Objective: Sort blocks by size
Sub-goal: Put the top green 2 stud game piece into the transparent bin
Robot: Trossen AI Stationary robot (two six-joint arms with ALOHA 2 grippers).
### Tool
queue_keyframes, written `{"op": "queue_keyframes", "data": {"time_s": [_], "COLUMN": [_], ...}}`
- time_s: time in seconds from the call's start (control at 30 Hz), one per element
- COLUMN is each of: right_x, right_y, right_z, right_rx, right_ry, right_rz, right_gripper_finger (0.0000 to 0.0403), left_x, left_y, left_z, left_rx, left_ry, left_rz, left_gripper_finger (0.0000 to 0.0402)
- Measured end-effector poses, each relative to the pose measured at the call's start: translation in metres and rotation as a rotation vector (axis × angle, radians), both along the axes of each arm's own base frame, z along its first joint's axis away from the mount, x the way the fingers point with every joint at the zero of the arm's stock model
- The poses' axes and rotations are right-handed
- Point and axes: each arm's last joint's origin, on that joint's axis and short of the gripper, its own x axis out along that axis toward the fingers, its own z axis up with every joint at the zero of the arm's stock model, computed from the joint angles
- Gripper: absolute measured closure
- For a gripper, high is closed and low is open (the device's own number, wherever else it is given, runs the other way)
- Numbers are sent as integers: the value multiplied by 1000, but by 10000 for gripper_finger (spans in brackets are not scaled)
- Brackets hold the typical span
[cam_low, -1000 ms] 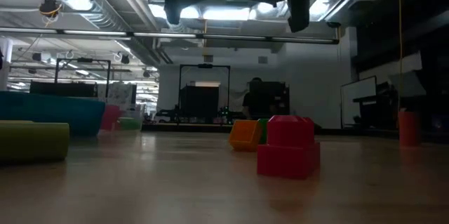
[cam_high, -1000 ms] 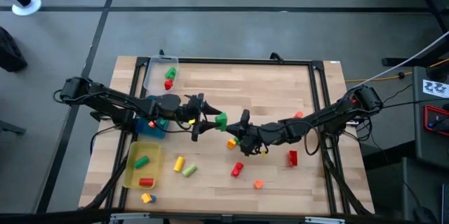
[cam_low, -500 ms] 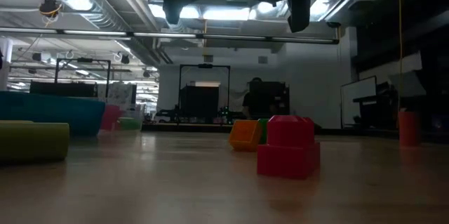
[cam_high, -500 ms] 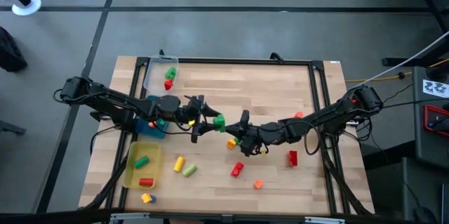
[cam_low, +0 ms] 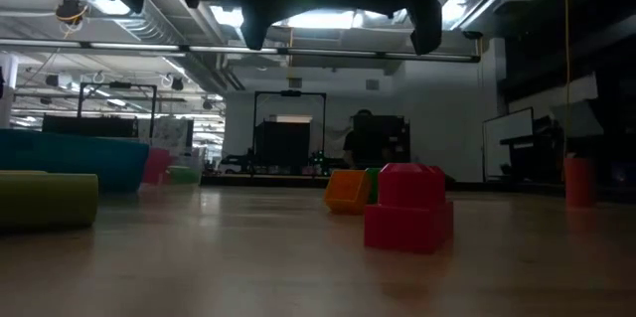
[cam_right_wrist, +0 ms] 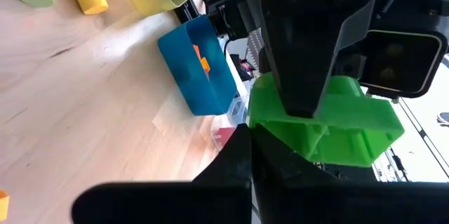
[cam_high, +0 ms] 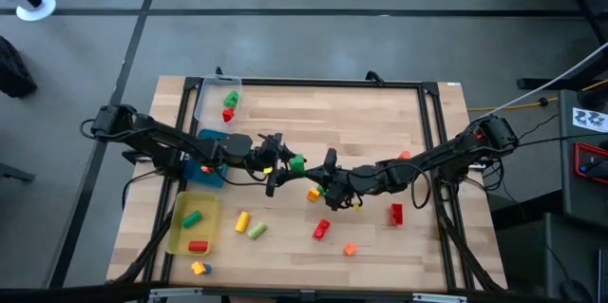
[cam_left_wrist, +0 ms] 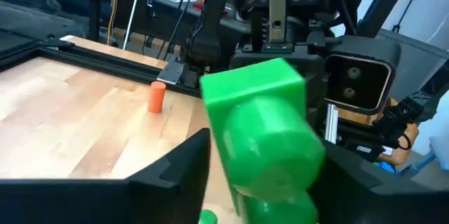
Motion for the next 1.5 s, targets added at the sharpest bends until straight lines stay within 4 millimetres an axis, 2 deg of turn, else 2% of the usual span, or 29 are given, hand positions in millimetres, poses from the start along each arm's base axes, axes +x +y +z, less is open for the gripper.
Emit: {"op": "queue_keyframes", "data": {"time_s": [0.17, 0.4, 0.6, 0.77, 0.93, 1.23, 1.37, 1.5], "right_x": [0, 0, -2, -5, -10, -33, -48, -62], "right_y": [0, 0, -3, -8, -11, -19, -26, -39], "right_z": [0, 0, 1, -2, -13, -40, -41, -32], "right_rx": [-1, 4, -35, -102, -170, -207, -124, 22], "right_ry": [3, 4, -8, 27, 136, 453, 586, 679], "right_rz": [-6, 1, -156, -323, -361, -400, -369, -356], "right_gripper_finger": [386, 320, 249, 224, 222, 221, 221, 221], "left_x": [0, -2, -13, -36, -67, -119, -135, -147], "left_y": [0, 3, 25, 60, 93, 131, 143, 151], "left_z": [0, 4, 21, 34, 41, 28, 18, 9], "left_rx": [-2, -1, -5, 67, 122, 146, 116, 41], "left_ry": [-3, -17, -58, 9, 123, 465, 596, 684], "left_rz": [0, 15, 102, 286, 494, 914, 1077, 1167], "left_gripper_finger": [276, 278, 275, 274, 274, 274, 274, 269]}}
